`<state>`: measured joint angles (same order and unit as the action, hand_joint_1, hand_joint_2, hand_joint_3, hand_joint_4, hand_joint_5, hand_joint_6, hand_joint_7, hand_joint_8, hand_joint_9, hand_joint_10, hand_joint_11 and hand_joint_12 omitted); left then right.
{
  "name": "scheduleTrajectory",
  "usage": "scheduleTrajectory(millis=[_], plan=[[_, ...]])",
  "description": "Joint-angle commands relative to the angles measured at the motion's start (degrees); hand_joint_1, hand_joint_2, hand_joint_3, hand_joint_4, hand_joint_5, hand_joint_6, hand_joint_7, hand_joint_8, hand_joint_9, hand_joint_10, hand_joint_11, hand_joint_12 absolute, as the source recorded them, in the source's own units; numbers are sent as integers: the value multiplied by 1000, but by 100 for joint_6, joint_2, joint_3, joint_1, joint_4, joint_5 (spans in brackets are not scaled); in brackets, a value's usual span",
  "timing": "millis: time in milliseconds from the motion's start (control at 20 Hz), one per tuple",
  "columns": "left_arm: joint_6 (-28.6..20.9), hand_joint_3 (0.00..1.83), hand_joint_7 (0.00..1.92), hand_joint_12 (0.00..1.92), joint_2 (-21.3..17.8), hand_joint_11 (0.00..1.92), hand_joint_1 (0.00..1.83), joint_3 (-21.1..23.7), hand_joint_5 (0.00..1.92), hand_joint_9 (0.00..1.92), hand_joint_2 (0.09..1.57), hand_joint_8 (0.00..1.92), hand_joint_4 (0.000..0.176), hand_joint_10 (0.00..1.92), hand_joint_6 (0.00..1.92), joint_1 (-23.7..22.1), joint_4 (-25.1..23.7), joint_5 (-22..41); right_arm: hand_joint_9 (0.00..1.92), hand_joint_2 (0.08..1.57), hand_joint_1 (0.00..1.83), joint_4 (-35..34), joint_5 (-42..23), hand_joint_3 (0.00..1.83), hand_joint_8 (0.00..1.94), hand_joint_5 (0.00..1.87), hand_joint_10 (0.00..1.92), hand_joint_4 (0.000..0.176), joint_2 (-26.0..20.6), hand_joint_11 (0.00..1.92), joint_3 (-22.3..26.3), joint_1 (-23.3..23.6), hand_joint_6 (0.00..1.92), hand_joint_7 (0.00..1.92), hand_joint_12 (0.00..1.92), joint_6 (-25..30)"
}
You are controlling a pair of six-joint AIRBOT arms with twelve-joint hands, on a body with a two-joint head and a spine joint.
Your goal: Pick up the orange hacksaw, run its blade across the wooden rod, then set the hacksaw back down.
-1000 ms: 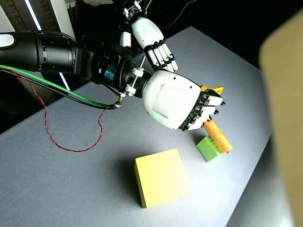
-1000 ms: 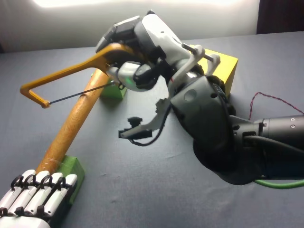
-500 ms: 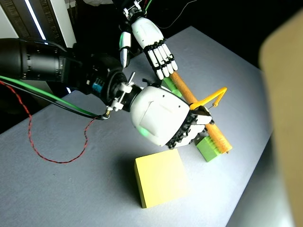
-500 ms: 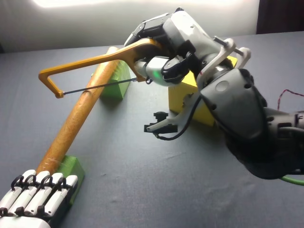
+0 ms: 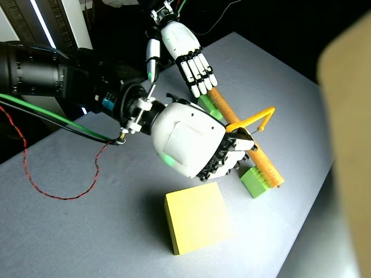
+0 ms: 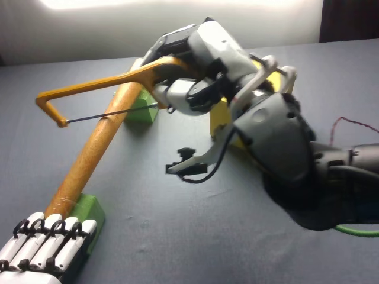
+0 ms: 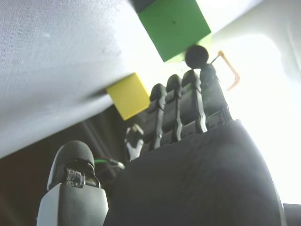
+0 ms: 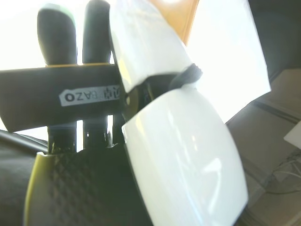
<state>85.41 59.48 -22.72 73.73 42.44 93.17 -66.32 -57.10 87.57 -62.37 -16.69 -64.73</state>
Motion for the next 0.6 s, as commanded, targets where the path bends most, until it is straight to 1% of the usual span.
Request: scheduleTrajectory(millis=[0, 50, 100, 150, 300, 500, 550], plan=[[-45, 1, 93, 47, -20, 26, 0, 4, 112, 67, 1131, 4, 0, 4, 3, 20, -181, 336, 1010, 1070, 1494, 445, -260, 0, 753, 950, 913, 0, 56, 997, -87, 28, 977, 1012, 1364, 31], [-45, 1, 94, 50, -20, 29, 0, -3, 115, 68, 1131, 4, 0, 4, 4, 20, -181, 336, 1025, 1065, 1494, 445, -230, 0, 721, 969, 902, 0, 127, 1001, -159, 27, 948, 1023, 1360, 31], [-57, 1, 81, 45, -19, 11, 0, -11, 105, 52, 1132, 0, 0, 0, 0, 20, -181, 336, 1013, 1068, 1494, 446, -204, 1, 741, 962, 919, 0, 194, 990, -231, 22, 951, 1016, 1378, 30], [-60, 2, 75, 44, -20, 6, 0, -17, 104, 45, 1133, 0, 0, 0, 0, 20, -181, 336, 985, 1079, 1492, 446, -186, 1, 783, 936, 959, 0, 245, 972, -285, 18, 996, 991, 1401, 27], [-61, 1, 97, 61, -22, 25, 0, -26, 125, 67, 1132, 8, 0, 9, 7, 26, -181, 335, 1008, 1068, 1494, 453, -187, 0, 743, 961, 910, 0, 250, 992, -290, 16, 957, 1025, 1371, 27], [-76, 0, 93, 65, -23, 13, 0, -27, 119, 63, 1130, 4, 0, 5, 3, 27, -181, 336, 1028, 1063, 1495, 451, -234, 0, 741, 961, 876, 0, -76, 1010, -81, -16, 951, 1026, 1344, 9], [-77, 0, 80, 94, -26, 0, 0, -25, 109, 55, 1126, 0, 0, 0, 0, 27, -181, 336, 1011, 1069, 1494, 450, -234, 1, 769, 956, 914, 0, -184, 991, -3, -27, 960, 1009, 1377, 5]])
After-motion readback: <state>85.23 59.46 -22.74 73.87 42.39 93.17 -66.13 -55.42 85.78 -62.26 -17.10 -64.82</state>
